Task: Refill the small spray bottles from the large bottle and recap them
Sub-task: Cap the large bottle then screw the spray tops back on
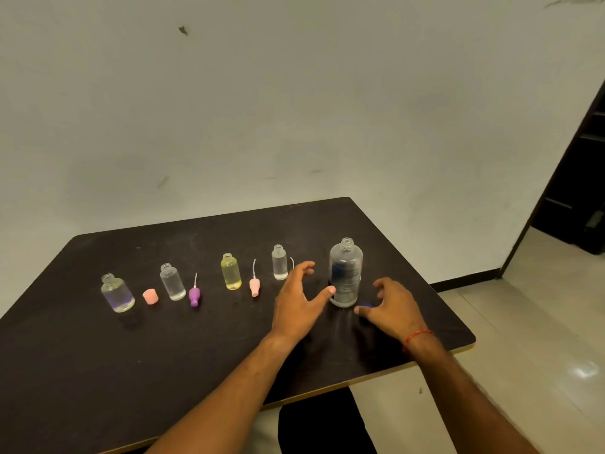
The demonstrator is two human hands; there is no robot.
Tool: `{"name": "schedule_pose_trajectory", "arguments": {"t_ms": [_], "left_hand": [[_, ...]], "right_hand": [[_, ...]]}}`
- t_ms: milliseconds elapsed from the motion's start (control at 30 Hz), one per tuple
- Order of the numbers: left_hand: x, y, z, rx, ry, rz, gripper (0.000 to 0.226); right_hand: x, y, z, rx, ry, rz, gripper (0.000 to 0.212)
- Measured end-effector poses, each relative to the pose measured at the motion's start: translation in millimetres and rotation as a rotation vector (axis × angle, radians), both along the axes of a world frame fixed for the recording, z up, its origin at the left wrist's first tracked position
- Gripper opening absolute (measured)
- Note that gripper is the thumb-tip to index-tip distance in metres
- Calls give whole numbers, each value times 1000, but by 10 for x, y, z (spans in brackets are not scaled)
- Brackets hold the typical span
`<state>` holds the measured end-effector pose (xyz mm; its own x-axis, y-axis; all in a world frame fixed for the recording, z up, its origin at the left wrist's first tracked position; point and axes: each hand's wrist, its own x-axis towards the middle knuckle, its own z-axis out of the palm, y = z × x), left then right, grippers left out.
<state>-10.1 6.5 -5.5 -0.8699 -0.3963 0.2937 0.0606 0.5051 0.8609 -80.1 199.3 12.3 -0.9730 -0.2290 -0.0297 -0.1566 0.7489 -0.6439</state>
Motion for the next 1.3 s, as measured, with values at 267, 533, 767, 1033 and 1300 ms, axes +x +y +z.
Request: {"name": "schedule_pose_trajectory", "arguments": {"t_ms": [267,533,767,1033,1300], "left_hand": [[-287,182,-44,61,-92,-94,83],[-299,209,-159,31,-125,-98,81],[-243,253,-120,-40,-139,-89,75],[-230,250,-111,-46,-140,-108,73],[-226,242,-122,-44,-130,-116,75]], "right_hand": [[43,30,-27,66,-18,18,32],[11,39,307,-286,168,-37,30],[-87,-218,776,-607,327,-57,27],[-181,-513,741,-679,295,96,25],[-185,-513,661,-528,360,105,26]]}}
